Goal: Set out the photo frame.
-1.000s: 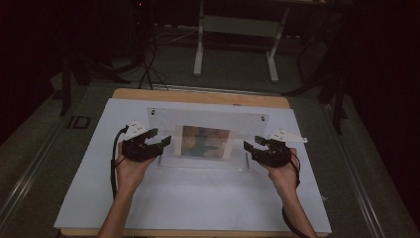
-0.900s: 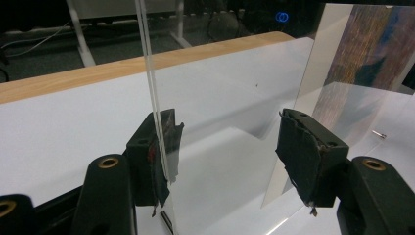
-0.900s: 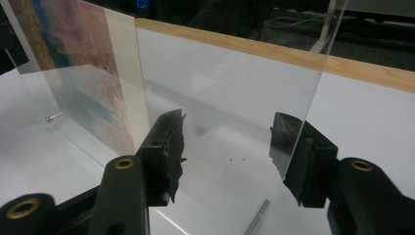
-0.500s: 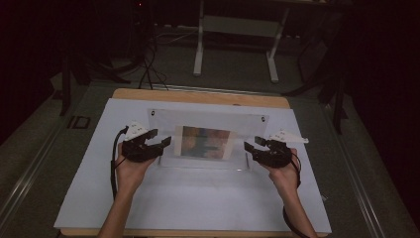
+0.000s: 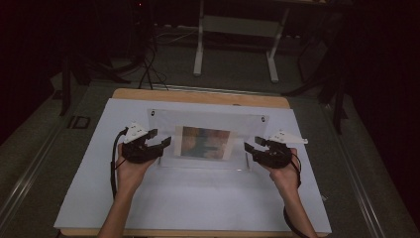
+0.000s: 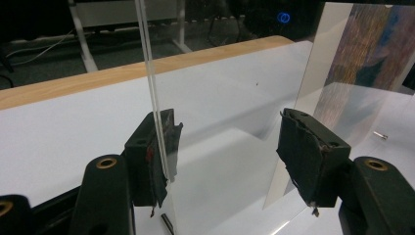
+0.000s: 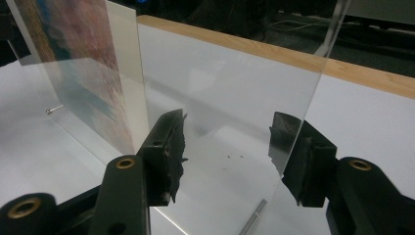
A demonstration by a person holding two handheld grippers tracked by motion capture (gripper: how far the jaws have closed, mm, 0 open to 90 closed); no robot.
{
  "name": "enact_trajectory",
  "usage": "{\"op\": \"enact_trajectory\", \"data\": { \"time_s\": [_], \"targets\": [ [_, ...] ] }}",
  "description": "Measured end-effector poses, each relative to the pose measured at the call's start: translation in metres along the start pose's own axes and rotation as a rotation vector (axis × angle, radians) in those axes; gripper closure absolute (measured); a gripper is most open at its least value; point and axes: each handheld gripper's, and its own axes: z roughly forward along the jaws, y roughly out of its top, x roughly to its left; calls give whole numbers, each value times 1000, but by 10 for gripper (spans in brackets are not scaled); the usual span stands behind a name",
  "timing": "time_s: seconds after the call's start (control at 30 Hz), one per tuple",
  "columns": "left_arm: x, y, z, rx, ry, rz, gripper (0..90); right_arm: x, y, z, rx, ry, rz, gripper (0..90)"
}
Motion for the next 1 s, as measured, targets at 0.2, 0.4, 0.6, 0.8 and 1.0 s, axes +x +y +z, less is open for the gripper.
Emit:
{"op": "enact_trajectory", "data": {
  "time_s": [0.2, 0.4, 0.6, 0.8, 1.0],
  "targets": [
    [1, 0, -2, 3, -5, -12, 364, -1, 0, -1, 9, -1, -6, 459],
    [3, 0, -5, -4, -3, -12, 364, 0, 3, -4, 11, -16, -24, 452],
    [5, 2, -12, -17, -4, -16, 366, 0, 4, -6, 16, -17, -32, 451],
    [6, 4, -17, -21, -3, -11, 372, 0, 6, -9, 19, -15, -45, 450],
    [7, 7, -24, -33, 2, -10, 375, -2, 8, -16, 11, -13, -47, 450]
  ]
}}
